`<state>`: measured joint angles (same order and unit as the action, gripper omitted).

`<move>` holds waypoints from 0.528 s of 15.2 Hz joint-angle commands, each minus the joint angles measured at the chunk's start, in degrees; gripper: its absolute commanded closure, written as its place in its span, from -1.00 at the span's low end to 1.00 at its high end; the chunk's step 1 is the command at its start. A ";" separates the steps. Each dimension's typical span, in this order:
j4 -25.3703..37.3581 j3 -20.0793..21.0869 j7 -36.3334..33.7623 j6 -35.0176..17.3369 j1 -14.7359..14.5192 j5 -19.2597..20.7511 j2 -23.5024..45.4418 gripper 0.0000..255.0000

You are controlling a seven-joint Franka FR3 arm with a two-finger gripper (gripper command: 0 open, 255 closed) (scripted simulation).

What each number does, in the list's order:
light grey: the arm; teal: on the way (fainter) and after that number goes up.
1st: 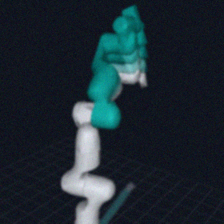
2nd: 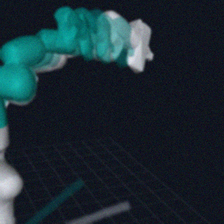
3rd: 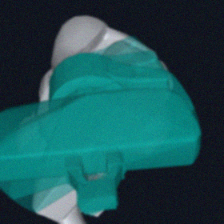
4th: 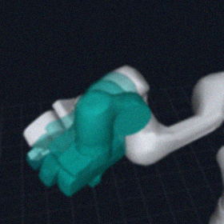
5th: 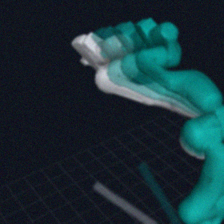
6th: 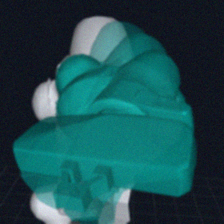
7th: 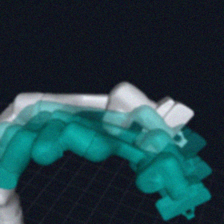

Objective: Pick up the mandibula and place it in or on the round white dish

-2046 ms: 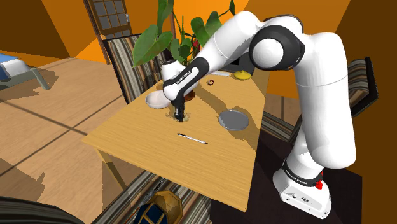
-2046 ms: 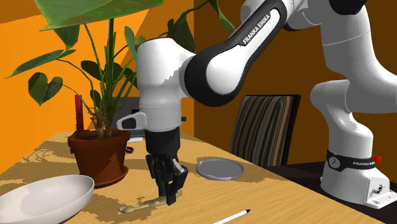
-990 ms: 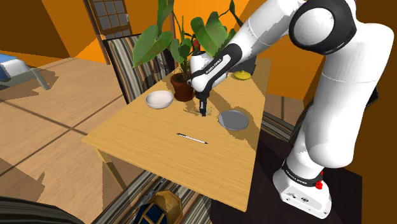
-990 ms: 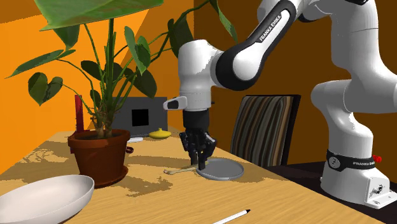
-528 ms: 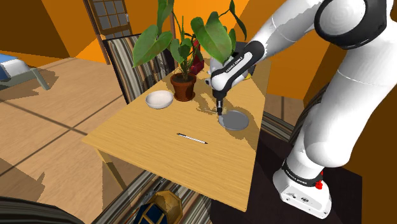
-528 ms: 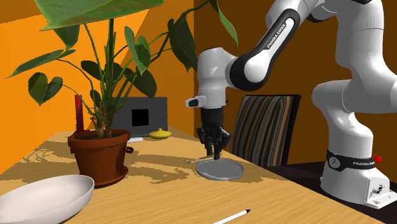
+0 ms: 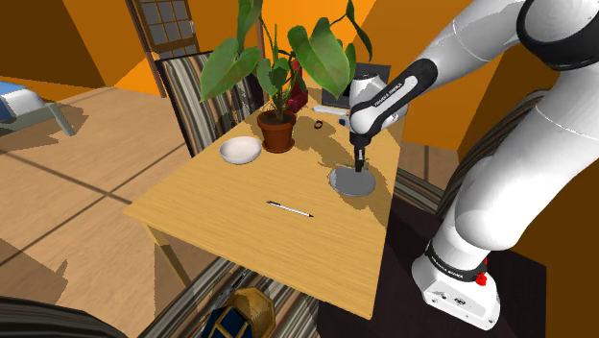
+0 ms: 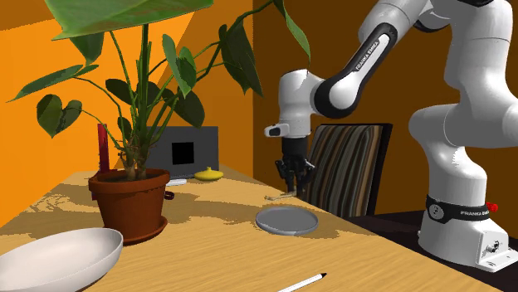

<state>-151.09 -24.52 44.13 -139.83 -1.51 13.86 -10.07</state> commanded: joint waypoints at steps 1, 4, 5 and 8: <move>-0.76 -0.55 0.71 -1.67 0.29 0.11 0.86 1.00; -1.29 -0.87 1.17 -4.65 0.06 -0.67 3.40 1.00; -1.43 -0.97 1.37 -5.64 -0.03 -0.99 4.28 1.00; -1.78 -1.17 2.08 -8.62 -0.28 -2.17 7.02 1.00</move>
<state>-152.90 -25.57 45.80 -147.37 -1.71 12.22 -4.14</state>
